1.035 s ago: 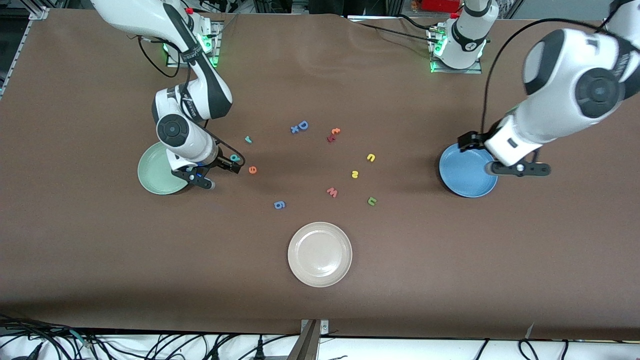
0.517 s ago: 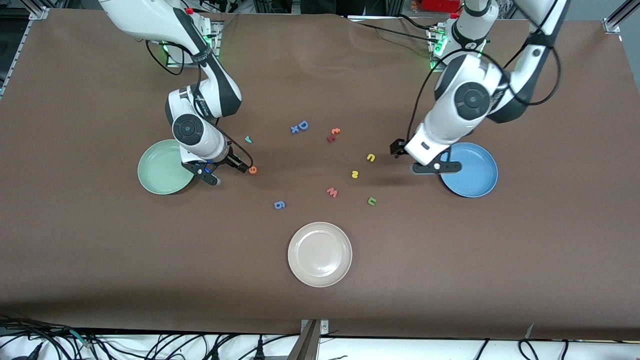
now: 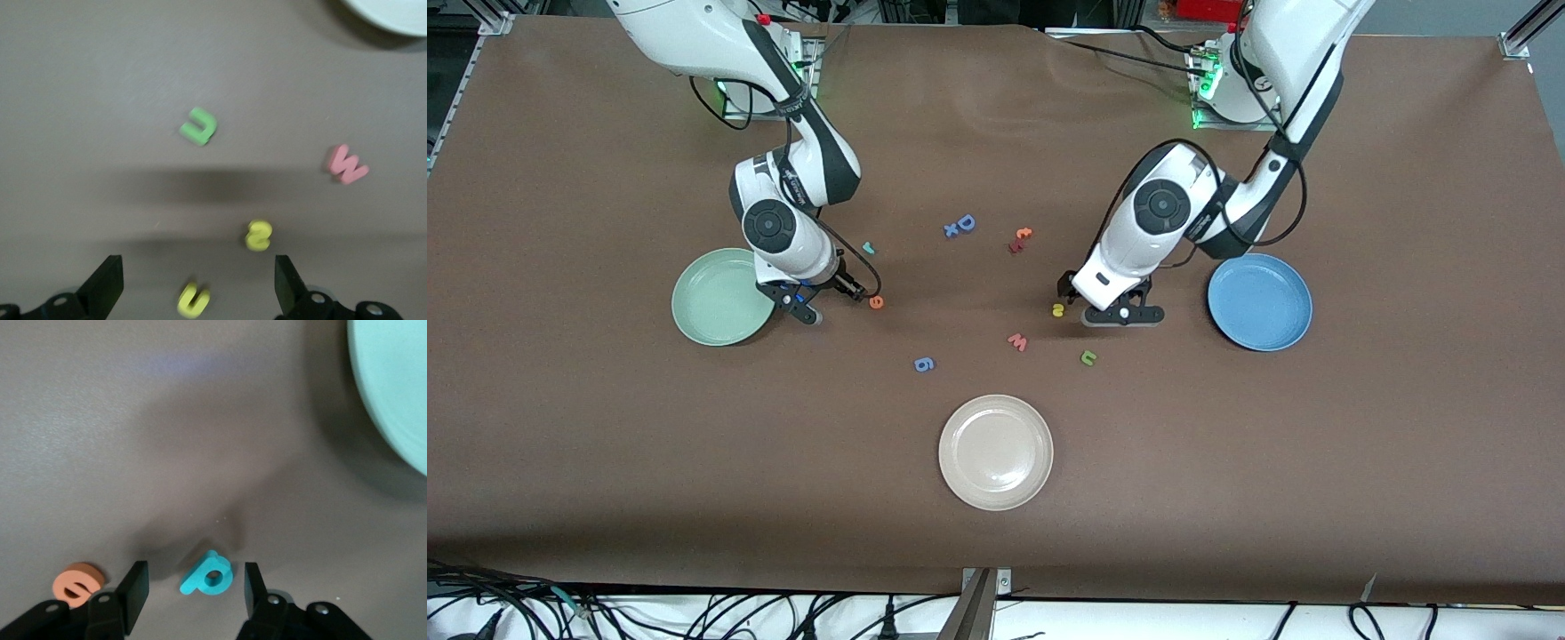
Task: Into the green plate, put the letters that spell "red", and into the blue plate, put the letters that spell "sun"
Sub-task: 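Lower the right gripper onto a teal letter while the left gripper reaches letters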
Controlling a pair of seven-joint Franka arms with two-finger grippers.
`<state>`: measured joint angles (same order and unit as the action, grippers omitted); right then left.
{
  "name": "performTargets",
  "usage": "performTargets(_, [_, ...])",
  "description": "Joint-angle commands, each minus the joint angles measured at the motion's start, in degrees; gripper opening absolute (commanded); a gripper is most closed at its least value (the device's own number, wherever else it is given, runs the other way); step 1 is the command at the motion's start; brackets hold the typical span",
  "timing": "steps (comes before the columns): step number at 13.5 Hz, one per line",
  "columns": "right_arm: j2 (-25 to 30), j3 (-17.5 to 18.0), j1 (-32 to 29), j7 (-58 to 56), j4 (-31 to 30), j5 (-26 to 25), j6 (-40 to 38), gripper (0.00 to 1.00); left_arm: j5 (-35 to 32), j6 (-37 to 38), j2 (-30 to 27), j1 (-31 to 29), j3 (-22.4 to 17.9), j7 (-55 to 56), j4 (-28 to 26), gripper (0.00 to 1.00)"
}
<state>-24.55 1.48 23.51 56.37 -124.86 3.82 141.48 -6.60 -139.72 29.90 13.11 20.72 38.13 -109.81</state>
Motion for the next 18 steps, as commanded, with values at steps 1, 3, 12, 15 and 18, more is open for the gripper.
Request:
performTargets(1, [0.90, 0.45, 0.05, 0.94, -2.14, 0.93, 1.87, 0.66, -2.10, 1.29, 5.25, 3.75, -1.90, 0.90, 6.71, 1.00])
performTargets(3, [0.82, 0.54, -0.04, 1.55, -2.23, 0.93, 1.87, 0.66, -4.29, 1.29, 7.27, 3.76, -2.00, 0.46, 8.37, 1.00])
performTargets(12, [1.08, 0.54, -0.04, 1.38, -3.55, 2.95, 3.62, 0.59, -7.91, 1.29, 11.23, 4.73, -1.82, -1.30, 10.32, 1.00])
performTargets(15, [1.08, 0.54, -0.04, 0.76, -3.82, 2.95, 3.71, 0.58, -7.91, 1.29, 11.76, 5.78, -1.82, -1.39, 10.32, 1.00])
performTargets(18, [1.08, 0.45, -0.04, 0.50, -3.82, 2.95, 3.71, 0.53, -7.82, 1.29, 12.29, 6.22, -1.82, -1.21, 10.14, 1.00])
